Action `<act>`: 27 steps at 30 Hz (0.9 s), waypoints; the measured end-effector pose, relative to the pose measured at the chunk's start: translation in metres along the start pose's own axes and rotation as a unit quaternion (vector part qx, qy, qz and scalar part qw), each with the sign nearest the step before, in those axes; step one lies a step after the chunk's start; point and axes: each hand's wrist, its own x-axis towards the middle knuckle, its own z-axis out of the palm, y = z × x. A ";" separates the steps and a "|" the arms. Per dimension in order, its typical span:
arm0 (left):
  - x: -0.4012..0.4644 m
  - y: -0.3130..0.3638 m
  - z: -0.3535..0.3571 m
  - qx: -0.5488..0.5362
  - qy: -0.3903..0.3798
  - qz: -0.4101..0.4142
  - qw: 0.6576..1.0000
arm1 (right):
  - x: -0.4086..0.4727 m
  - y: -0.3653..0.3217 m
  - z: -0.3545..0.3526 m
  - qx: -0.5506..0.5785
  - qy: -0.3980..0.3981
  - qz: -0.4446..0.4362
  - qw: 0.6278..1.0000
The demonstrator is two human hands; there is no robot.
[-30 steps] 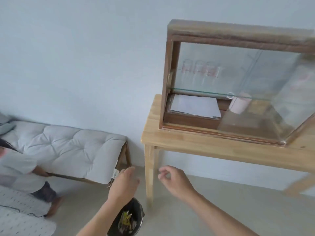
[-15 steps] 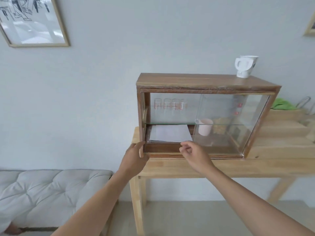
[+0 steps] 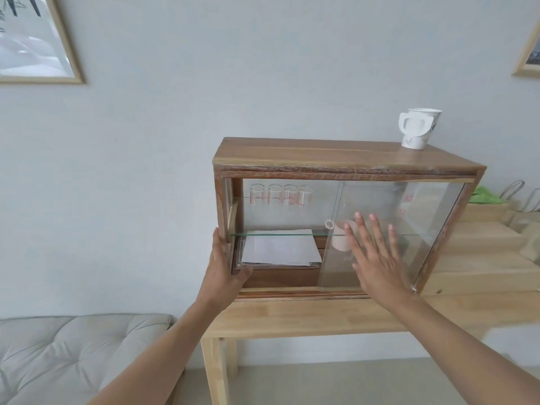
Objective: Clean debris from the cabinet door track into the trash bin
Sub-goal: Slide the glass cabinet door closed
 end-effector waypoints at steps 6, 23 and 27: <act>0.004 -0.006 0.014 -0.032 0.035 -0.008 0.999 | 0.009 0.043 0.033 -0.058 0.032 -0.059 0.996; 0.000 -0.001 0.019 -0.049 0.048 -0.006 0.998 | 0.058 -0.029 0.033 -0.060 0.066 -0.178 0.980; -0.004 0.003 0.014 -0.045 0.037 -0.004 0.998 | 0.078 -0.071 0.030 -0.049 0.082 -0.199 0.975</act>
